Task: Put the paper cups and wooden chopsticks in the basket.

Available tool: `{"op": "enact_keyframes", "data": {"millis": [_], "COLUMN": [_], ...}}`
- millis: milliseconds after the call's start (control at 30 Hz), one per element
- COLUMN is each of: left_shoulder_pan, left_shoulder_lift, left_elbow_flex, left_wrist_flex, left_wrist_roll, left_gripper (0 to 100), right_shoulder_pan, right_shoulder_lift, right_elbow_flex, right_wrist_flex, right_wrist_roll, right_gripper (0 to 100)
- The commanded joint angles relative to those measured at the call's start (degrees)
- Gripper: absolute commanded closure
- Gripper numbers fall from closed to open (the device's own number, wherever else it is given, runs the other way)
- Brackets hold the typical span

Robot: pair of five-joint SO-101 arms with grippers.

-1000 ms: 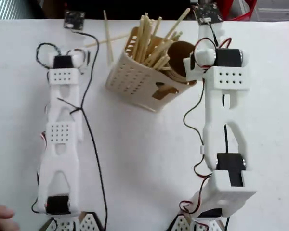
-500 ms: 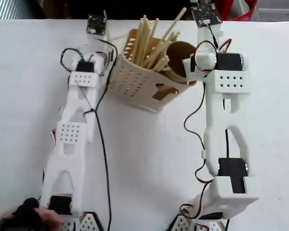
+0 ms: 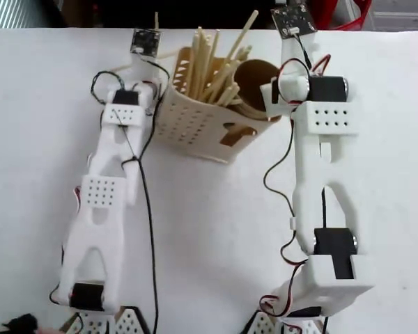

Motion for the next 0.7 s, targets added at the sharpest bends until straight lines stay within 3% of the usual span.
{"op": "enact_keyframes", "data": {"millis": [0,267,433,533,667], "left_shoulder_pan": [-1.5,-10.6,-13.8,-12.6,-8.0], "left_shoulder_lift": [-2.8,-2.4,-4.3,-5.1,-5.3], "left_elbow_flex": [-4.0,-22.9,-22.7,-22.9,-22.2], "left_wrist_flex": [5.4,21.8,30.6,29.2,22.3], "left_wrist_roll": [-0.4,-0.7,-0.8,-0.8,-0.4], "left_gripper": [98,98,98,97,85], "right_shoulder_pan": [0.3,-2.2,-4.4,-4.4,-3.8], "right_shoulder_lift": [3.7,3.7,3.7,3.8,3.8], "right_elbow_flex": [2.4,2.6,2.6,2.6,2.7], "right_wrist_flex": [0.0,0.2,0.3,0.3,0.3], "right_wrist_roll": [1.0,3.3,3.7,3.7,3.7], "right_gripper": [98.1,98.1,98.1,98.1,98.1]}}
